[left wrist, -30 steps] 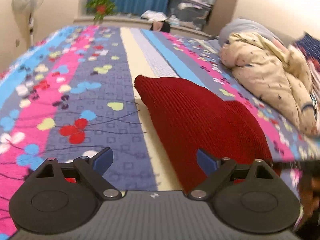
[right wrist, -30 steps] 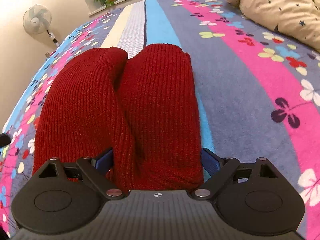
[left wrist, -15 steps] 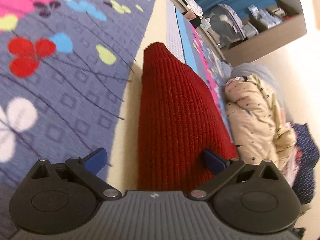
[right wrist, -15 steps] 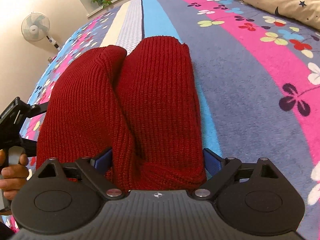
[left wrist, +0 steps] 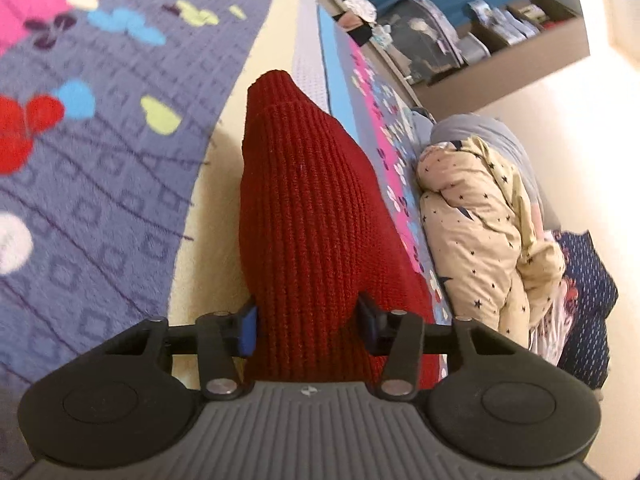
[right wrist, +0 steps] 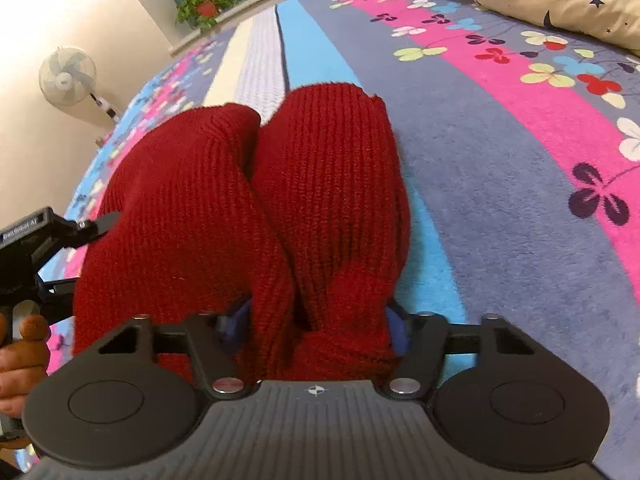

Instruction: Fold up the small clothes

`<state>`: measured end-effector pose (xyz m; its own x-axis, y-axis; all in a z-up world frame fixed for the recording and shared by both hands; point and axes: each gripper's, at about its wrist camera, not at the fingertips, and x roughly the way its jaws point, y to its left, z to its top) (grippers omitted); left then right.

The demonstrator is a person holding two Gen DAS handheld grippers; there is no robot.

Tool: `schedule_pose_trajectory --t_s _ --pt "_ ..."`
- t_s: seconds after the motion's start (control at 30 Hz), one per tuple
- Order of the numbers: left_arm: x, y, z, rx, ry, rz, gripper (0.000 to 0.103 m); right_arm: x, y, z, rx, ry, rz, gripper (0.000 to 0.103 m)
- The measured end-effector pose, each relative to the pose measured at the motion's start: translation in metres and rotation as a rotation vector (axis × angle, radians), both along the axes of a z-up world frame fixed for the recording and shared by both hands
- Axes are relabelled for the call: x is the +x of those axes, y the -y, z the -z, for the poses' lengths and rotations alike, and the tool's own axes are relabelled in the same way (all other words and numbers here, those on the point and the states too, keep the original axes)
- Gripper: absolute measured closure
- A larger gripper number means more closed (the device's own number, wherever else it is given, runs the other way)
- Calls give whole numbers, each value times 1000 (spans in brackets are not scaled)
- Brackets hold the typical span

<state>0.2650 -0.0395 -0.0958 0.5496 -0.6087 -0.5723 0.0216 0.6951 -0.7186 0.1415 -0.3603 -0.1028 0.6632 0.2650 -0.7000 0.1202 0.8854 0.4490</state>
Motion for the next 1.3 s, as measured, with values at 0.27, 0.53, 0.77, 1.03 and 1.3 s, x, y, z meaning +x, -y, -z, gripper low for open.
schedule_pose_trajectory --t_s 0.27,0.53,0.77,1.03,1.3 --pt "-41 -62 -54 136 61 -27 50 -9 -40 -15 61 56 -180 59" --pt "-70 -155 -82 325 43 -214 40 -25 -101 -25 106 82 -410 64" --pt "-153 -126 -90 540 201 -37 37 -33 -103 -21 58 42 -343 80" --pt "-196 -78 -42 753 171 -6 22 -57 -109 -27 -91 62 -204 58" --pt "-239 -69 -74 783 264 -66 12 -112 -131 -60 -261 266 -219 23"
